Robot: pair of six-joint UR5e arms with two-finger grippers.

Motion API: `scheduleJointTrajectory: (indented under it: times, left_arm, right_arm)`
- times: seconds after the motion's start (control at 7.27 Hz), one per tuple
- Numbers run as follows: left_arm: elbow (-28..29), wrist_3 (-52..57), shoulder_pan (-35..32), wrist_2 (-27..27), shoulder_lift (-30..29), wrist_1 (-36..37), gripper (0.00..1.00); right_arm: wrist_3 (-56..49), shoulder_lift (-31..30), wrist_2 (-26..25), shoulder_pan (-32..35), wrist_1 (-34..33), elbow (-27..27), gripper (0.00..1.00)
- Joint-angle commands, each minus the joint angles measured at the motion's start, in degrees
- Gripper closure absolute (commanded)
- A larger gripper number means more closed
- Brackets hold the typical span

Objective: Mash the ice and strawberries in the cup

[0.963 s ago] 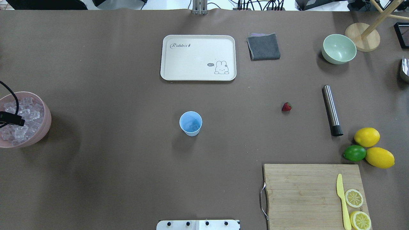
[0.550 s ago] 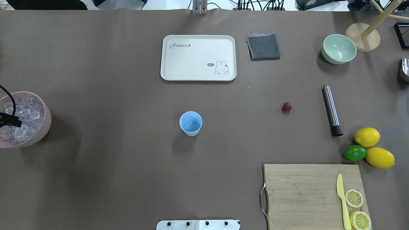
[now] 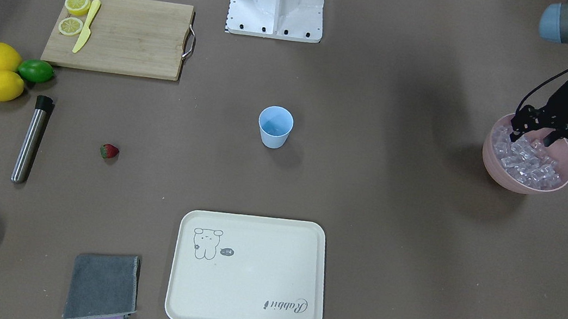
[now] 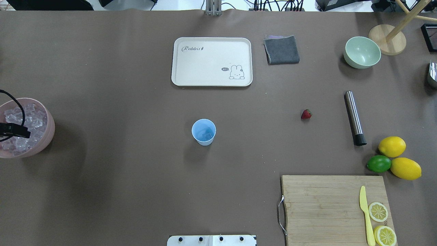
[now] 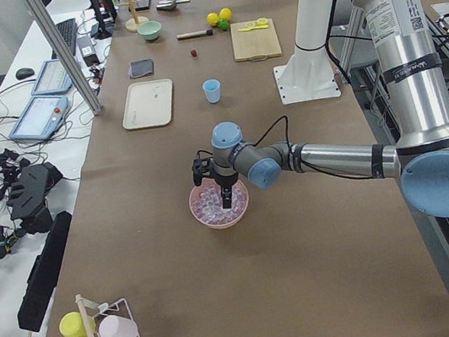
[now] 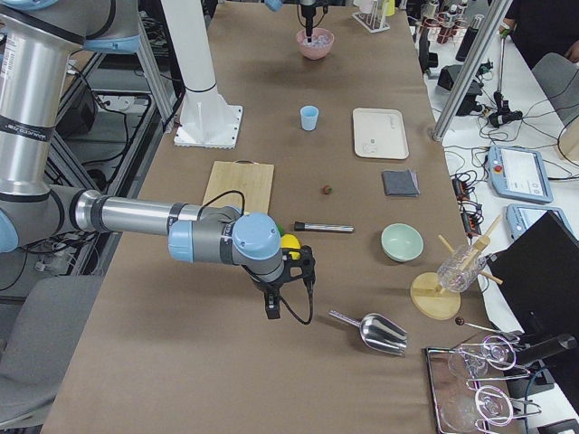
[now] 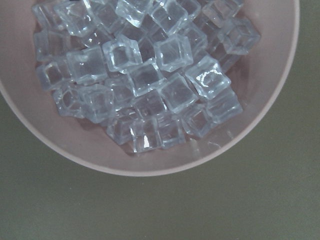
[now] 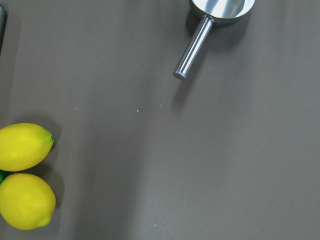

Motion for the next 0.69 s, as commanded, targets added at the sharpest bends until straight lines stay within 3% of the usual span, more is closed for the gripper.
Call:
scheduleJointTrajectory:
  times: [0.0, 0.14, 0.55]
  left_arm:
    - [0.06, -0.84, 1.34, 0.18, -0.03, -0.56, 0.22]
    - [0.32, -0.58, 1.34, 0.18, 0.06, -0.56, 0.26]
    - [0.15, -0.58, 1.34, 0.26, 0.58, -0.56, 0.84]
  right_arm:
    - [0.00, -0.03, 0.01, 0.00, 0.00, 0.06, 0.00]
    - [0.00, -0.03, 0.10, 0.00, 0.00, 0.15, 0.00]
    - [0.00, 0.23, 0.10, 0.00, -0.09, 0.06, 0.00]
